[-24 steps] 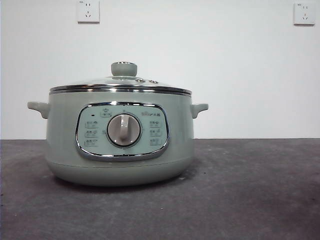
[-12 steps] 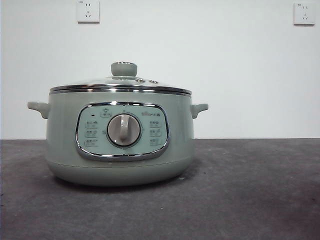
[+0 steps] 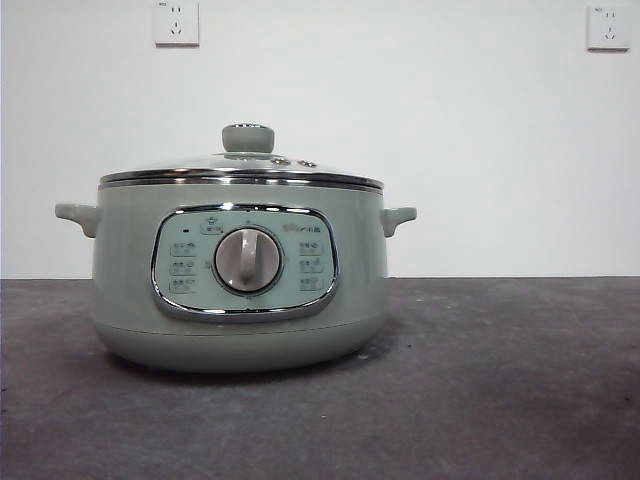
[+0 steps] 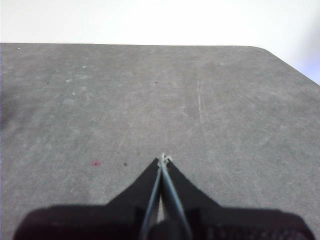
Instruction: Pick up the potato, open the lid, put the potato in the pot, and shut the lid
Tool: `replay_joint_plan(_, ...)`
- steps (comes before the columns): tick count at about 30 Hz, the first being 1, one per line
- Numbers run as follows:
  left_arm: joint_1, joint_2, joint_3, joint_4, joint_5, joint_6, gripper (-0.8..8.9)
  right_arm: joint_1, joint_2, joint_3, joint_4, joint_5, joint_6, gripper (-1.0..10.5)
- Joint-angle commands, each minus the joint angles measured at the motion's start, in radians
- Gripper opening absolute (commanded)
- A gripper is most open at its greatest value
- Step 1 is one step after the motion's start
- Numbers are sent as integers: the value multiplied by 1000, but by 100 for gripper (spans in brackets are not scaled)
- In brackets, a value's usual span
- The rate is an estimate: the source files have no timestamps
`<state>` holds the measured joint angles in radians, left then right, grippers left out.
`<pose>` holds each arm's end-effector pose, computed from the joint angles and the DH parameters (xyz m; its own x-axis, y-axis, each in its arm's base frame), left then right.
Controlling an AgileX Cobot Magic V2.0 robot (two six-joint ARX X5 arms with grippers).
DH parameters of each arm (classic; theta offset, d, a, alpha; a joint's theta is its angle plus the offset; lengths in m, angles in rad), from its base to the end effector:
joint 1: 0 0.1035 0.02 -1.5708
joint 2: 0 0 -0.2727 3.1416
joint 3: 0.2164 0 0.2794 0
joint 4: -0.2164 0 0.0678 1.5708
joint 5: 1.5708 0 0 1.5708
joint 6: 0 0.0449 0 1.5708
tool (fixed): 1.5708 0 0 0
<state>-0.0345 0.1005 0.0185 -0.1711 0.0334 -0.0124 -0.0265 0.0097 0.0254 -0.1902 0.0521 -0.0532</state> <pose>0.1345 -0.0061 0.1401 0.9659 -0.0667 -0.2503 0.0637 0.9978 -0.0204 0.1300 -0.0058 0.1509 0.9818 -0.0781 -0.1734 0.0684 0.9958 -0.0614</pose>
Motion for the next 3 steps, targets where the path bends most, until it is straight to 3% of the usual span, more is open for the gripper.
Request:
replay_joint_plan(1, 3, 0, -11, 6, 0, -10, -3, -1, -2, -11, 7, 0, -7, 1)
replay_joint_plan(3, 3, 0, -11, 6, 0, -10, -3, -1, -2, -11, 7, 0, -6, 1)
